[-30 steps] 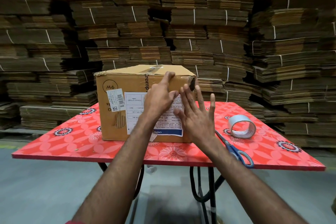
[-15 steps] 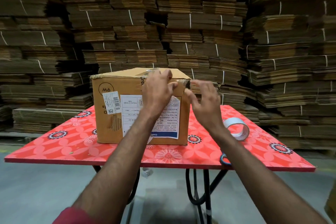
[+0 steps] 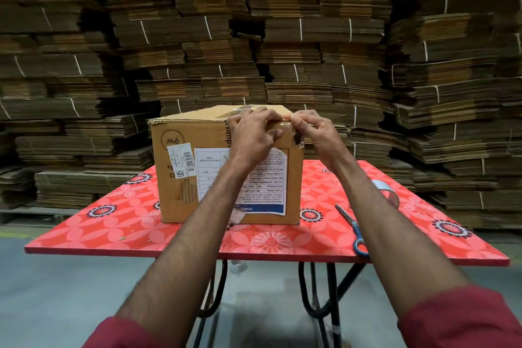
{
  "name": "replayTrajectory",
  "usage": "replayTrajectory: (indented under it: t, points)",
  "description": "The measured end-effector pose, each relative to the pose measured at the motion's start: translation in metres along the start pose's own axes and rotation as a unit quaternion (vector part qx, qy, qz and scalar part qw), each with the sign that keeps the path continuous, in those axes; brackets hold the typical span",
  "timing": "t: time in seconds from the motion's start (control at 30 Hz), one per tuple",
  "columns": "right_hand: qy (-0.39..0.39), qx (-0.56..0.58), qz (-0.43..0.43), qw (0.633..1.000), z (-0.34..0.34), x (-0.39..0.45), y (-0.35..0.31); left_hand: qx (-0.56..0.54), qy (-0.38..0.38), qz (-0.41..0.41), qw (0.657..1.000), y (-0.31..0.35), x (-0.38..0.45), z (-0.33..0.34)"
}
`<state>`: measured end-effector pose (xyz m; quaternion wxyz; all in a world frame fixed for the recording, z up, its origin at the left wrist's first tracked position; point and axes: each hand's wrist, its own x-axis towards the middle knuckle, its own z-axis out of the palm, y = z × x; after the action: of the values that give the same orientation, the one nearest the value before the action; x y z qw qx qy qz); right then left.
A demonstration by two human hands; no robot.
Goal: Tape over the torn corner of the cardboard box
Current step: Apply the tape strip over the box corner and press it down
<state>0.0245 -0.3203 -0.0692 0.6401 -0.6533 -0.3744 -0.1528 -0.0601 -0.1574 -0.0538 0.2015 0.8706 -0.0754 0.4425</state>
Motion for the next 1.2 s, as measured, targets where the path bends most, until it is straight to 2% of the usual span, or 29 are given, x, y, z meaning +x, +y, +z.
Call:
replayTrajectory:
  t: [0.17,0.3,0.4,0.5,0.57,0.7,0.83,1.0,1.2]
  points:
    - [0.005,0.139,0.042,0.989,0.004,-0.003,0.004,0.019,0.000,0.006,1.000,-0.001,-0.003,0.004]
    - [0.038,0.298,0.071,0.951,0.013,-0.013,0.013,0.011,0.004,0.002,1.000,-0.003,-0.002,0.007]
    - [0.063,0.326,0.094,0.939,0.022,-0.025,0.032,0.015,0.008,0.004,1.000,-0.003,-0.002,0.009]
    - [0.092,0.310,0.127,0.938,0.030,-0.039,0.047,0.008,0.010,0.004,1.000,-0.003,-0.003,0.010]
    - [0.099,0.251,0.129,0.954,0.033,-0.046,0.053,0.006,0.013,0.007,1.000,-0.003,-0.003,0.010]
    - [0.141,0.120,0.065,0.981,0.034,-0.054,0.040,0.000,0.013,0.005,1.000,-0.004,-0.003,0.011]
    - [0.103,0.042,0.013,0.994,0.044,-0.055,0.013,0.003,0.019,0.008,1.000,-0.004,-0.004,0.012]
    - [0.088,0.061,0.031,0.994,0.045,-0.068,0.018,0.000,0.022,0.001,1.000,-0.005,-0.004,0.015]
    - [0.080,-0.063,0.058,0.993,0.042,-0.088,0.042,0.005,0.026,-0.002,1.000,-0.004,-0.004,0.015]
